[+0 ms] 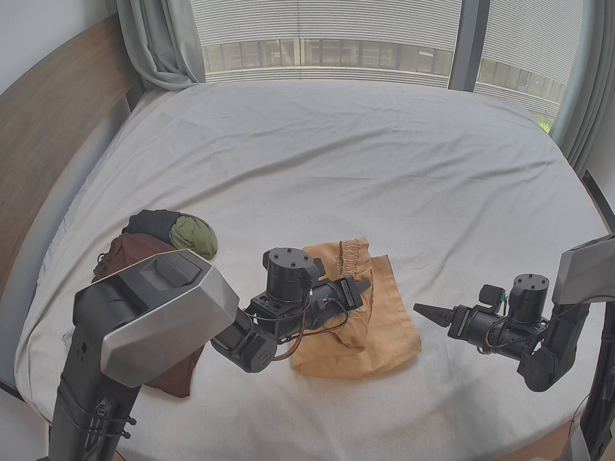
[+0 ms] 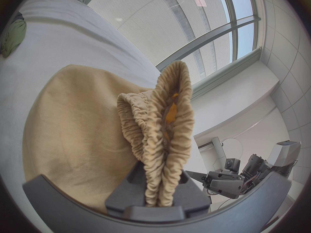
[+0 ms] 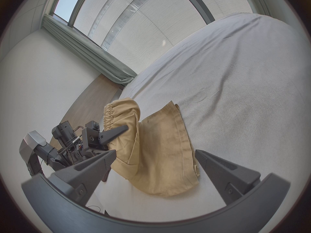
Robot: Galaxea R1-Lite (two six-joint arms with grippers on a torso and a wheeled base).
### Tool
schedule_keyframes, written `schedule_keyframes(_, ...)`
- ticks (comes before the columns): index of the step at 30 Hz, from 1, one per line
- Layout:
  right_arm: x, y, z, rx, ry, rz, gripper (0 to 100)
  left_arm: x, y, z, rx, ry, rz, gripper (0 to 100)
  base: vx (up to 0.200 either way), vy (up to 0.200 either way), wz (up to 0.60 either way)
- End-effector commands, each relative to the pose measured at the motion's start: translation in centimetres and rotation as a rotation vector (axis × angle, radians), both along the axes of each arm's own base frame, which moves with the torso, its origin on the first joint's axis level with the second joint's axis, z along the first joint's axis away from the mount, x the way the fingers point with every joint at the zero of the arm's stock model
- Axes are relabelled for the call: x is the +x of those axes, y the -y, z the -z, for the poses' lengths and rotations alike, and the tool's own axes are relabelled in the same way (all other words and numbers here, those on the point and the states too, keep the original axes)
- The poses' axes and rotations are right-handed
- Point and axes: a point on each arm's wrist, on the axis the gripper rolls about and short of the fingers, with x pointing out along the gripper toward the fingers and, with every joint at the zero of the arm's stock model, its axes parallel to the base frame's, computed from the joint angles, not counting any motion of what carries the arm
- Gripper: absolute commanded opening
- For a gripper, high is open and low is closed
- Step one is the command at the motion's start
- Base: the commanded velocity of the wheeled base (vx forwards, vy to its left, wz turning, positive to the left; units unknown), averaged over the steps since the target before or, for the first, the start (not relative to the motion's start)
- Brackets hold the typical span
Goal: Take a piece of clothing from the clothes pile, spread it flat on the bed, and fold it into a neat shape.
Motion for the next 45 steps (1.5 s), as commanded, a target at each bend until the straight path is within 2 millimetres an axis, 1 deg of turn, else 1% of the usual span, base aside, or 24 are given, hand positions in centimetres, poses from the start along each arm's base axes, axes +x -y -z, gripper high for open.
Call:
schedule_keyframes(1, 0.0, 0.0, 0.0, 0.000, -0.001, -0.001, 100, 0.0, 0.1, 0.3, 0.004, -0.007, 0.004, 0, 0.000, 0.000, 0.00)
schedule_keyframes(10, 0.0, 0.0, 0.0, 0.000, 0.000, -0.001, 100, 0.2, 0.3, 0.4, 0.000, -0.003, 0.002, 0, 0.000, 0.000, 0.00)
schedule_keyframes(11, 0.0, 0.0, 0.0, 0.000, 0.000, -0.001, 100, 0.2, 0.3, 0.6, 0.000, -0.003, 0.002, 100, 0.000, 0.000, 0.00)
schedule_keyframes(15, 0.0, 0.0, 0.0, 0.000, 0.001, 0.000, 100, 0.5, 0.5, 0.3, -0.010, 0.008, 0.000, 100, 0.000, 0.000, 0.00)
schedule_keyframes(21, 0.0, 0.0, 0.0, -0.001, -0.001, 0.000, 100, 0.3, 0.9, 0.1, -0.010, 0.024, -0.030, 100, 0.000, 0.000, 0.00)
schedule_keyframes(27, 0.0, -0.1, 0.4, -0.004, -0.013, -0.001, 100, 0.4, 0.2, 0.2, -0.006, 0.022, -0.044, 100, 0.000, 0.000, 0.00)
schedule_keyframes(31, 0.0, -0.1, 0.5, -0.005, -0.017, -0.003, 100, 0.1, -0.7, -0.4, 0.000, 0.026, -0.060, 100, 0.000, 0.000, 0.00)
schedule_keyframes(34, -0.1, -0.2, 0.8, -0.007, -0.028, -0.007, 100, -0.6, -1.5, -1.5, 0.003, 0.029, -0.063, 100, 0.000, 0.000, 0.00)
schedule_keyframes(36, -0.1, -0.2, 0.9, -0.009, -0.028, -0.008, 100, -0.7, -1.6, -1.6, 0.004, 0.030, -0.063, 100, 0.000, 0.000, 0.00)
schedule_keyframes(37, -0.1, -0.3, 1.1, -0.011, -0.036, -0.011, 100, -1.3, -2.7, -2.8, 0.014, 0.042, -0.067, 100, 0.000, 0.000, 0.00)
schedule_keyframes(40, -0.1, -0.3, 1.1, -0.010, -0.038, -0.010, 100, -2.0, -4.2, -3.4, 0.050, 0.048, -0.060, 100, 0.000, 0.000, 0.00)
schedule_keyframes(43, -0.2, -0.4, 1.1, -0.010, -0.041, -0.015, 100, -2.4, -5.7, -3.6, 0.082, 0.049, -0.065, 100, 0.000, 0.000, 0.00)
schedule_keyframes(44, -0.2, -0.4, 1.1, -0.010, -0.041, -0.015, 100, -2.4, -5.9, -3.6, 0.086, 0.049, -0.067, 100, 0.000, 0.000, 0.00)
schedule_keyframes(45, -0.4, -0.6, 1.2, -0.011, -0.046, -0.023, 100, -2.6, -7.0, -3.7, 0.106, 0.055, -0.079, 100, 0.000, 0.000, 0.00)
